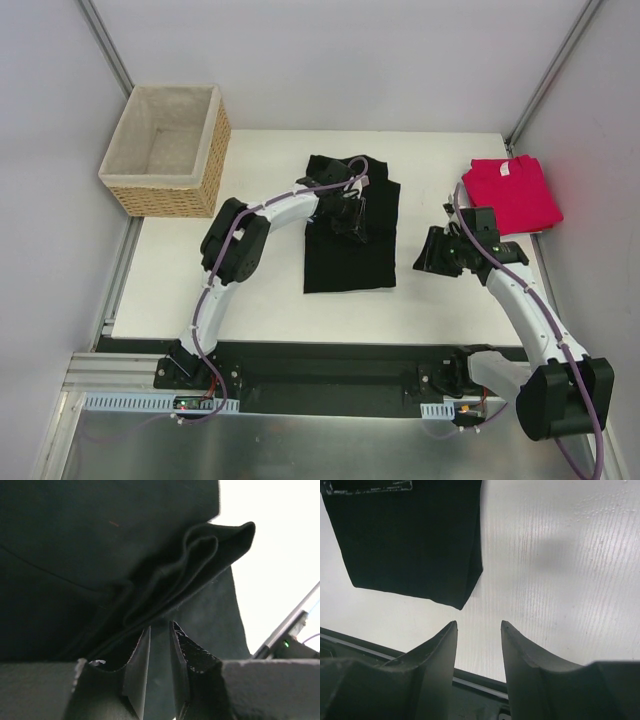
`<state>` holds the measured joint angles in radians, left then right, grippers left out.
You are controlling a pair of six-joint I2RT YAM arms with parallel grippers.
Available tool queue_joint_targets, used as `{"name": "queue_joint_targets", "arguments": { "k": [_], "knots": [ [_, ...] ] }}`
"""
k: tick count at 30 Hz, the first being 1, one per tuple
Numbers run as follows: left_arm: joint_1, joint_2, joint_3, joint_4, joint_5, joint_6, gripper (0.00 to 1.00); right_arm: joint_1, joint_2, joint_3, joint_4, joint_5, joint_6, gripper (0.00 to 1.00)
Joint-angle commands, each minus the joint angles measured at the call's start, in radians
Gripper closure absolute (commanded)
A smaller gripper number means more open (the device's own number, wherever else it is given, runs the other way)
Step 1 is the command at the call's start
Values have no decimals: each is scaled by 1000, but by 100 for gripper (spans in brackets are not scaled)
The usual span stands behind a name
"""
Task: Fold and stack the t-shirts
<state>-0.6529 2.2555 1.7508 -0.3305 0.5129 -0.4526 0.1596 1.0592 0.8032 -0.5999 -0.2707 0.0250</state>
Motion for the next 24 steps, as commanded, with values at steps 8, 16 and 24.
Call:
{"name": "queue_joint_targets", "arguments": {
  "k": [8, 16, 24],
  "knots": [
    [85, 64, 131, -1, -24, 38, 83, 5, -48, 21, -60, 1, -19, 57],
    [93, 39, 131, -1, 108, 23, 65, 6, -70, 31, -66, 1, -17, 57],
    [93, -270, -20, -1, 41, 46, 59, 6, 8, 105, -11, -10, -54, 58]
  ]
}}
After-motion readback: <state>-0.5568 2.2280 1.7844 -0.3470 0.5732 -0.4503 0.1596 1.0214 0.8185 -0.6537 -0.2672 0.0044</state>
